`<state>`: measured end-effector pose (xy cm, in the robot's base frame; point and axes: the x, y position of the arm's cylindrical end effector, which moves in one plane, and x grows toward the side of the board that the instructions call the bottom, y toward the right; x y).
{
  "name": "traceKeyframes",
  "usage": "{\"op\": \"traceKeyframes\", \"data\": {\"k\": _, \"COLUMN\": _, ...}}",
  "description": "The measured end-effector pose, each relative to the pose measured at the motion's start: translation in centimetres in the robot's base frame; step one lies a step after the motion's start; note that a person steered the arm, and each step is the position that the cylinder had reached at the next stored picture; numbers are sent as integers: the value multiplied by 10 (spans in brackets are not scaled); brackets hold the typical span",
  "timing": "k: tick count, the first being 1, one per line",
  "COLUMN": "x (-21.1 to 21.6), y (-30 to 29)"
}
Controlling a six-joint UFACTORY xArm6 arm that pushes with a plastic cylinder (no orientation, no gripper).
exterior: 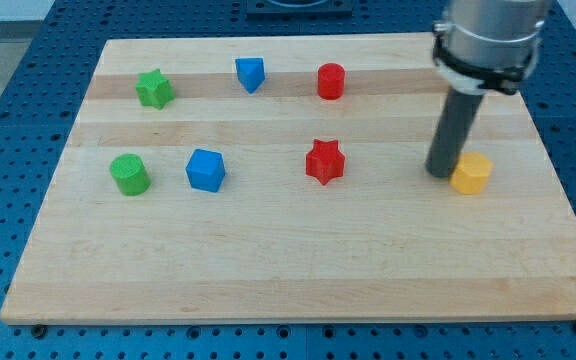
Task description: Place the yellow hexagon vertically below the yellow heart
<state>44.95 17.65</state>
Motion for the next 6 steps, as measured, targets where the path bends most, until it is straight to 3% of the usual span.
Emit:
{"op": "traceKeyframes", "data": {"k": 3, "x": 2, "y": 8}}
{"op": "traceKeyframes", "data": {"k": 6, "x": -36, "y": -86}}
